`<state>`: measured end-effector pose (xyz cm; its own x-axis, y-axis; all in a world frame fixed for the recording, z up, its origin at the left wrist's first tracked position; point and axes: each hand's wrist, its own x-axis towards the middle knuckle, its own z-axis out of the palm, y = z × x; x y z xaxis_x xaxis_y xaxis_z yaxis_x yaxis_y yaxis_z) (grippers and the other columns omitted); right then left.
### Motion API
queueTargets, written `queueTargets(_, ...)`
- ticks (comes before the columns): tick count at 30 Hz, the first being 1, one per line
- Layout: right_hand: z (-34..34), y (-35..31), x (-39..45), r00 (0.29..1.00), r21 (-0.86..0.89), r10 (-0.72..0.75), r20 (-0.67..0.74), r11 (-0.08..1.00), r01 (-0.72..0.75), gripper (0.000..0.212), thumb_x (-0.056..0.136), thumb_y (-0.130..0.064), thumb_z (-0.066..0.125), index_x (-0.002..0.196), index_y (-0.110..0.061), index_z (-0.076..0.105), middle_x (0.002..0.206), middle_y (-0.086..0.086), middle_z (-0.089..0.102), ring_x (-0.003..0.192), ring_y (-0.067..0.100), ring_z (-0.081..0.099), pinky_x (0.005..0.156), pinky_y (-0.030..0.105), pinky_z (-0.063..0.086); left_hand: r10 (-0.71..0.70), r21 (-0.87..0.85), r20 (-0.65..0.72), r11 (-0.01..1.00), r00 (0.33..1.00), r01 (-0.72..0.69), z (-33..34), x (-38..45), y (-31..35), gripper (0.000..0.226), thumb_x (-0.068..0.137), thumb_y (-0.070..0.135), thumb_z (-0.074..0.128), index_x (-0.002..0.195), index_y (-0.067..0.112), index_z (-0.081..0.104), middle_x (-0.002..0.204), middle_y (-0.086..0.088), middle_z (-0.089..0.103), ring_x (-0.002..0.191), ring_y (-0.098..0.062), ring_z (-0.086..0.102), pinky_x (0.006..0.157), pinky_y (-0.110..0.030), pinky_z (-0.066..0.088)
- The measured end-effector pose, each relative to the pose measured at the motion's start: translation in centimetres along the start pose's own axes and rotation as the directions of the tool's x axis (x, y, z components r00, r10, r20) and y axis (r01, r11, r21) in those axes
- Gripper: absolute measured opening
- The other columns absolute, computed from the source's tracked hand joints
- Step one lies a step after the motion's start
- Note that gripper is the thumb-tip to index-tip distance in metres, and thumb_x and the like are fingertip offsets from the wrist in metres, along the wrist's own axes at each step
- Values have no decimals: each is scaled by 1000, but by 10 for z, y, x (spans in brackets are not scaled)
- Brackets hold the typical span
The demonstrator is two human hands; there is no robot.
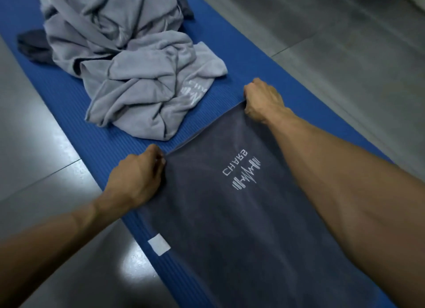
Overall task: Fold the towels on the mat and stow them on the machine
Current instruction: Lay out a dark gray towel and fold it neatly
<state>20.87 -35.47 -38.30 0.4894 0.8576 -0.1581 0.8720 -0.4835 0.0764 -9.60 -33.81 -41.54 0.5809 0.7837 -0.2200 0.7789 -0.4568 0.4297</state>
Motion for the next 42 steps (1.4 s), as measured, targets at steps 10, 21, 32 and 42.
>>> queueTargets(10, 68, -26, -63, 938, 192, -247, -241, 936, 296, 50, 96, -34, 39, 142, -15, 44, 152, 9, 38, 137, 28, 39, 107, 49, 33, 507, 291, -37, 830, 861, -476, 34, 22, 46, 48, 90, 35, 39, 126, 9, 58, 130, -11, 58, 124, -32, 51, 100, -46, 41)
queueTargets(21, 48, 49, -56, 977, 249, 185, -109, 956, -153, 57, 102, -42, 30, 153, -16, 23, 162, 8, 16, 149, 26, 13, 120, 50, 10, 588, 365, 98, 730, 803, -578, 51, 48, 79, 61, 94, 40, 26, 142, 7, 43, 147, -12, 44, 142, -31, 32, 117, -55, 18)
queueTargets(32, 79, 161, -189, 893, 215, 449, -28, 875, -433, 54, 103, -43, 21, 150, -19, 32, 155, 7, 34, 143, 25, 29, 118, 46, 18, 578, 389, 177, 703, 797, -596, 84, 91, 182, 62, 95, 45, 28, 148, 14, 28, 155, -12, 24, 146, -35, 10, 117, -56, 7)
queueTargets(42, 72, 230, -243, 590, 494, 805, 68, 486, -721, 36, 102, -32, 37, 89, -13, 65, 91, 0, 62, 102, 30, 56, 95, 44, 36, 646, 273, 292, 651, 706, -709, 144, 95, 272, 61, 100, 49, 16, 154, 25, 4, 162, 7, 1, 149, -23, -6, 118, -55, -4)
